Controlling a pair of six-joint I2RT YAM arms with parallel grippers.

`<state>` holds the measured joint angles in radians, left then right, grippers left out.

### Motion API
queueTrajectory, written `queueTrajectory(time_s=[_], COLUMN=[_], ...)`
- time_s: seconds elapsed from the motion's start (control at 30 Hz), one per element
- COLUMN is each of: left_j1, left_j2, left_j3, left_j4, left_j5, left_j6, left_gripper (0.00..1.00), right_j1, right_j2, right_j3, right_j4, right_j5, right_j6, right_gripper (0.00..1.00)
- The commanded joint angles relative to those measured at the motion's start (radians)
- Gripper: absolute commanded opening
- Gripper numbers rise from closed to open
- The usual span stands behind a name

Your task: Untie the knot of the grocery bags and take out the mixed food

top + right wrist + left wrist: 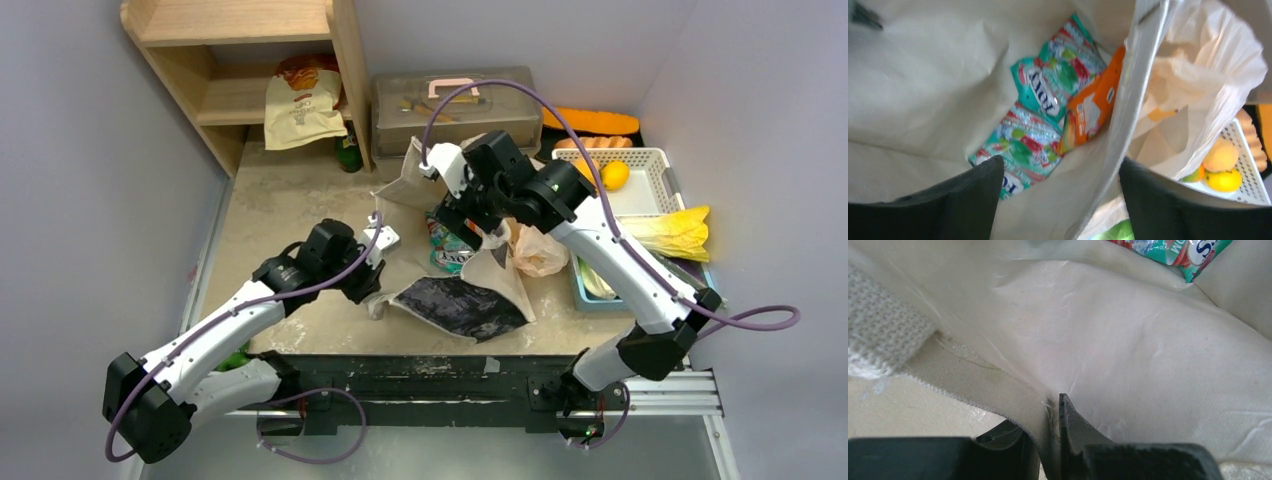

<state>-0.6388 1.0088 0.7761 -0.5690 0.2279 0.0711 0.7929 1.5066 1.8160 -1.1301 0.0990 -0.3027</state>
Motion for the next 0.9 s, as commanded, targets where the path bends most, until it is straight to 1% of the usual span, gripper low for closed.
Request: queueTrajectory(time_s=[0.0,0.07,0.1,0.13,0.2,0.23,0.27,0.37,0.4,0.47,0.53,0.6,0.63,0.67,0.7,0.77,0.8,0.87], left_j1=[-0.034,-0.059,-0.077,-0.097,-0.132,-0.151,-0.168,-0.228,-0.245,-0.276,-0.281,-0.278,-0.271,-0.253,-0.229,-0.163,-0.131,-0.094], left_j2=[-0.009,-0.007,-0.002,0.008,0.041,0.072,0.098,0.179,0.206,0.253,0.280,0.264,0.238,0.190,0.124,-0.030,-0.115,-0.269], left_j3=[0.013,-0.004,-0.014,-0.019,-0.009,0.001,0.014,0.064,0.078,0.091,0.094,0.091,0.077,0.049,0.014,-0.055,-0.080,-0.108], left_j4=[0.008,0.022,0.034,0.048,0.071,0.089,0.100,0.142,0.160,0.190,0.198,0.170,0.155,0.148,0.148,0.139,0.122,0.077], left_j5=[0.022,0.038,0.044,0.045,0.049,0.050,0.044,0.010,-0.010,-0.048,-0.081,-0.121,-0.128,-0.119,-0.103,-0.047,-0.021,-0.002], left_j6=[0.019,0.040,0.049,0.056,0.061,0.067,0.078,0.117,0.140,0.173,0.184,0.179,0.176,0.173,0.164,0.135,0.124,0.139], left_gripper=[0.15,0.14,0.14,0.13,0.12,0.12,0.11,0.10,0.09,0.09,0.11,0.21,0.28,0.37,0.47,0.64,0.70,0.75], right_j1=[0.003,0.002,0.002,0.001,-0.014,-0.020,-0.022,-0.024,-0.023,-0.022,-0.022,-0.022,-0.022,-0.022,-0.022,-0.017,-0.012,-0.005], right_j2=[-0.097,-0.119,-0.111,-0.093,-0.050,-0.028,-0.004,0.091,0.103,0.065,-0.002,-0.067,-0.105,-0.148,-0.196,-0.294,-0.331,-0.365], right_j3=[-0.091,-0.111,-0.097,-0.070,0.005,0.041,0.088,0.264,0.292,0.246,0.120,-0.008,-0.075,-0.146,-0.247,-0.348,-0.386,-0.416], right_j4=[-0.168,-0.150,-0.116,-0.065,0.061,0.159,0.211,0.239,0.249,0.305,0.324,0.322,0.322,0.333,0.354,0.406,0.420,0.416], right_j5=[0.062,0.040,0.064,0.115,0.172,0.184,0.186,0.177,0.171,0.140,0.133,0.114,0.108,0.100,0.087,0.053,0.041,0.023], right_j6=[0.074,0.055,0.044,0.028,-0.042,-0.082,-0.119,-0.169,-0.180,-0.218,-0.261,-0.269,-0.277,-0.299,-0.319,-0.346,-0.353,-0.340], right_gripper=[0.63,0.24,0.03,0.00,0.00,0.00,0.00,0.00,0.00,0.00,0.00,0.00,0.00,0.00,0.00,0.00,0.00,0.00])
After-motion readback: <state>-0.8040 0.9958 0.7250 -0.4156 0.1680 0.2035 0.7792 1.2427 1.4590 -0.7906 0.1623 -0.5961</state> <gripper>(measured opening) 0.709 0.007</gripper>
